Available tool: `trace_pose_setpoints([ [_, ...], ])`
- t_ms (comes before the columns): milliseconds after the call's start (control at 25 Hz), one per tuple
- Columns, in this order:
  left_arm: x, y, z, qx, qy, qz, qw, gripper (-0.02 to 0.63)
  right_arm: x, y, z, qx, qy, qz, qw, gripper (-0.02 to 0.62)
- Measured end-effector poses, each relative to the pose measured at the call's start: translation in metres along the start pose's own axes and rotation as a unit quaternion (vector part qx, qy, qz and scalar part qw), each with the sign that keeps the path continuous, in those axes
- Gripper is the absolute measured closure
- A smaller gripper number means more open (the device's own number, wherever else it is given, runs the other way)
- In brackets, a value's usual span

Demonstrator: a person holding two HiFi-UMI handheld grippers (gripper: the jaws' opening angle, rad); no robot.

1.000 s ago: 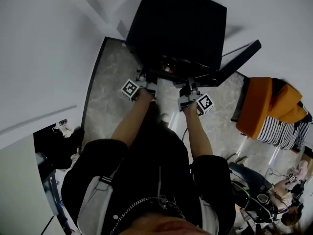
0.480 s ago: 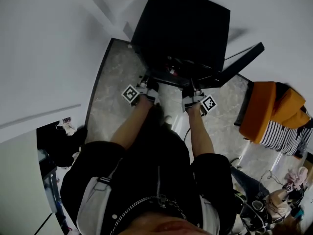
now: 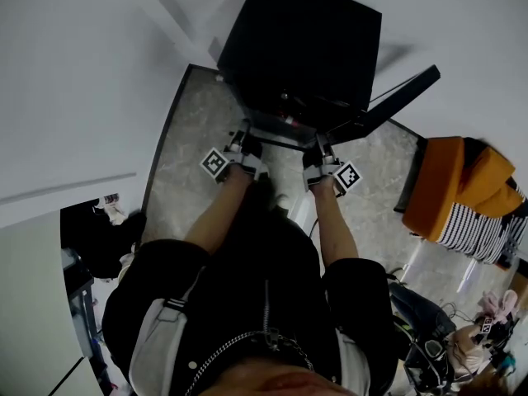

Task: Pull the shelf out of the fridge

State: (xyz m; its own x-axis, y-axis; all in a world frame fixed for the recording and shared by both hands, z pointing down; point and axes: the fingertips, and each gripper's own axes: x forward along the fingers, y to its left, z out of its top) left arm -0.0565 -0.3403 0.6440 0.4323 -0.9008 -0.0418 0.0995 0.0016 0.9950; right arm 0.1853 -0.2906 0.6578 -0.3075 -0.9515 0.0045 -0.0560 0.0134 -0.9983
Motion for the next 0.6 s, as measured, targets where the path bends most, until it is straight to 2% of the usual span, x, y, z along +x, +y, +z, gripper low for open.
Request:
trace_pose_setpoints([
  [240, -0.021, -0.015, -0.012, 0.009, -0.008, -0.019, 0.9998, 0.578, -0.019, 0.01, -0.005, 0.007, 0.013, 0.014, 1.0, 0.572],
  [600, -0.087, -0.034, -0.036, 0.031, -0.029, -0.035, 0.9985, 0.578, -0.07, 0.026, -0.026, -0.006, 0.048, 0.029, 0.998, 0.571],
])
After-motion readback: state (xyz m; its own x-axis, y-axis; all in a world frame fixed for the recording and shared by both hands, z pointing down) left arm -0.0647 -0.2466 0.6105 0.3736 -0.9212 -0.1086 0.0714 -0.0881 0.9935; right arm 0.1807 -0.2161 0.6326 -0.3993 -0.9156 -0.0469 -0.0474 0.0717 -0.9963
